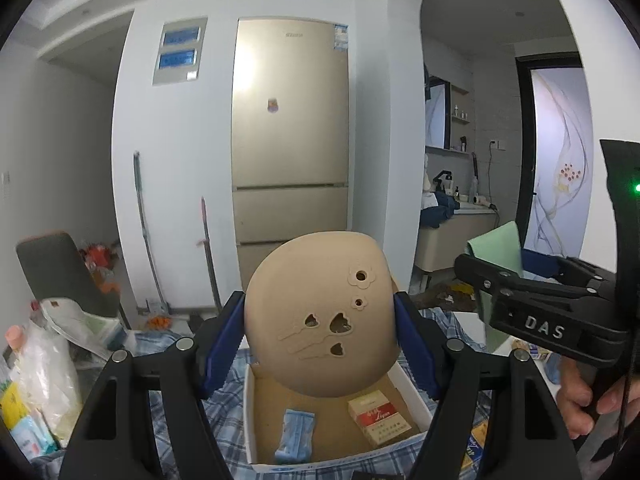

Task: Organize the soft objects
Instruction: 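Lift the tan disc and green card and carry them over the white box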

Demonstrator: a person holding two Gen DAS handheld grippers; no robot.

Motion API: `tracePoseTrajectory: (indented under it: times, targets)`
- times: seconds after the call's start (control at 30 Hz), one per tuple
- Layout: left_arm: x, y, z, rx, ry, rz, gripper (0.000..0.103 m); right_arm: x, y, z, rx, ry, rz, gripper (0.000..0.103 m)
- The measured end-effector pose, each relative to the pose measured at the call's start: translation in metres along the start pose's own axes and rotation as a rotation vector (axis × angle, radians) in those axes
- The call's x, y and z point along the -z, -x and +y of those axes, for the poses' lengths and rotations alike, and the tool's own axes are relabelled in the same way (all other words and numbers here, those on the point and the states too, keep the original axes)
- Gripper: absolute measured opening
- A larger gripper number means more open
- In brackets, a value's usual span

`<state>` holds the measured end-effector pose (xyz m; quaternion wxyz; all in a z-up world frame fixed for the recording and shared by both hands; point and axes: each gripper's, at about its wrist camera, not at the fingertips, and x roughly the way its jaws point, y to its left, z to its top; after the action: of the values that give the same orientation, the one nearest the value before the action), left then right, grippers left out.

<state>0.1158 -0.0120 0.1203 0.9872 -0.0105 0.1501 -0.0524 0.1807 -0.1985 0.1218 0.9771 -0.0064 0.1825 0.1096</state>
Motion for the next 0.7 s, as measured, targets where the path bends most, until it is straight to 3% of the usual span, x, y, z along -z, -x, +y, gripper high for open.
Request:
tracePoseTrajectory:
  times: [0.23,0.7]
  targets:
    - [0.016,-0.045,0.012,-0.057,-0.013,0.087,0.074,0.020,-0.046,0.008,-0.023,0.006,0.082,0.073]
    - [0.094,-0.135,0.040,-0.040,0.045,0.454,0.074,0.084,-0.108,0.015,-0.029,0.048,0.314,0.073]
